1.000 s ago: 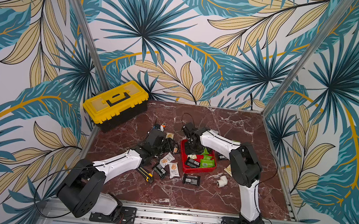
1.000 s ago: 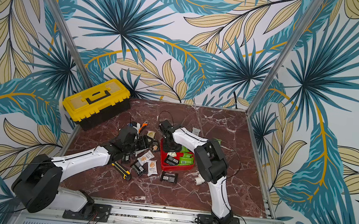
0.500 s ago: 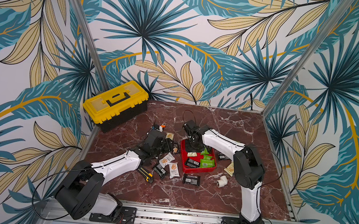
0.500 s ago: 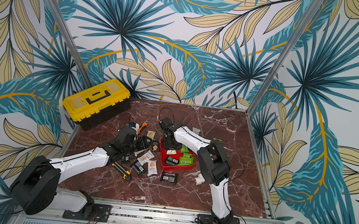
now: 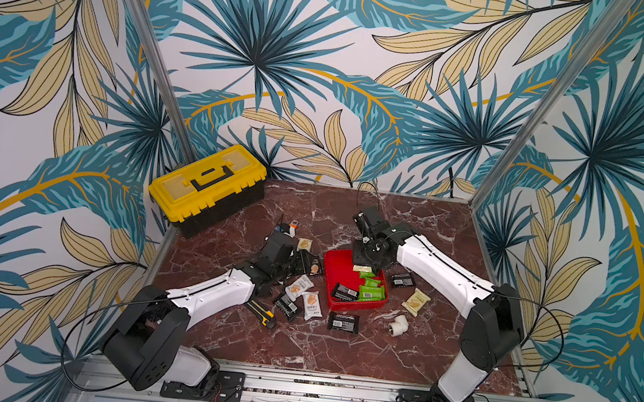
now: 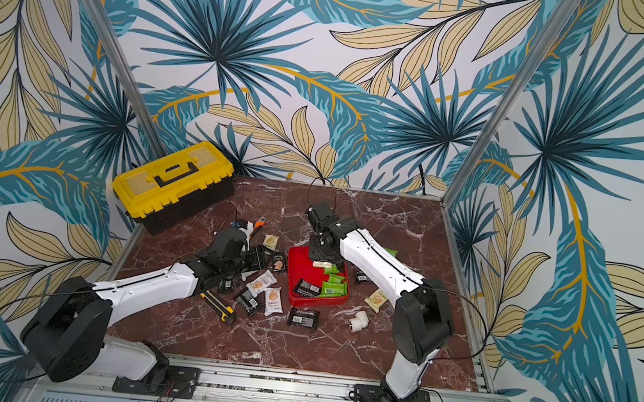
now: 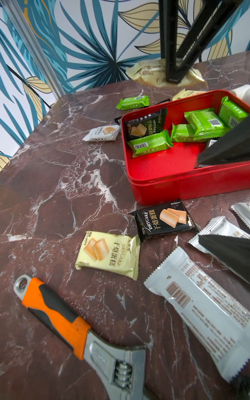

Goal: Take the cookies out of the storage box
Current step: Pick up the cookie from the storage box, then place the cookie at the center of the board.

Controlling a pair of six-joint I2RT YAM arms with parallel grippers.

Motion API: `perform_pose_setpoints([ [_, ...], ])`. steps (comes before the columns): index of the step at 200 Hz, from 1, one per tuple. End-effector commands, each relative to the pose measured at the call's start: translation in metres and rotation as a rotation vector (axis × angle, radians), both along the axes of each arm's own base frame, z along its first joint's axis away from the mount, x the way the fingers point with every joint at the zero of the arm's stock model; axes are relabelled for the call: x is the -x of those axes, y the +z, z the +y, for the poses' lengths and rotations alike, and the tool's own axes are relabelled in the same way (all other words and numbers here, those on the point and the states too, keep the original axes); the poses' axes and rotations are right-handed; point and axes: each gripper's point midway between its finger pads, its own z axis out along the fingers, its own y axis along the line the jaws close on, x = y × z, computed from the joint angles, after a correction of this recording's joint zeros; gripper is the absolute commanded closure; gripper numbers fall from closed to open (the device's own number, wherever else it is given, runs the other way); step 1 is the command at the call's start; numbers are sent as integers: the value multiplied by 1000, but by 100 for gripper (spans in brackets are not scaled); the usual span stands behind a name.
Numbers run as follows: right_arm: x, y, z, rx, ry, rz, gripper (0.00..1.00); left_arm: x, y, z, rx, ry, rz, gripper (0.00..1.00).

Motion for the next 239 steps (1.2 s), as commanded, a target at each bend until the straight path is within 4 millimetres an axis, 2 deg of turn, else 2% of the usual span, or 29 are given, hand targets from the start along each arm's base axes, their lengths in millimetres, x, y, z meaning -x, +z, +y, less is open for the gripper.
perform_pose_setpoints([
  [1,10,-4,-43,52,-88,35,60,-6,24,-23,-31,-116,-87,44],
  [41,16,-16,-111,82,-247,69,61,-2,47,-60,-32,-265,-207,43],
  [71,19,-26,-160,99,-386,79,61,2,44,-81,-81,-346,-206,43],
  [107,23,-52,-201,46,-557,107,61,4,47,-107,-74,-396,-213,42],
  [127,25,-68,-218,1,-646,126,61,6,47,-122,-89,-423,-213,41],
  [160,26,-85,-242,-64,-772,126,61,12,35,-142,-146,-482,-181,41],
  [208,31,-113,-268,-93,-890,161,61,19,22,-170,-206,-569,-130,41],
  [239,32,-121,-276,-79,-906,176,54,18,9,-178,-220,-572,-68,41],
])
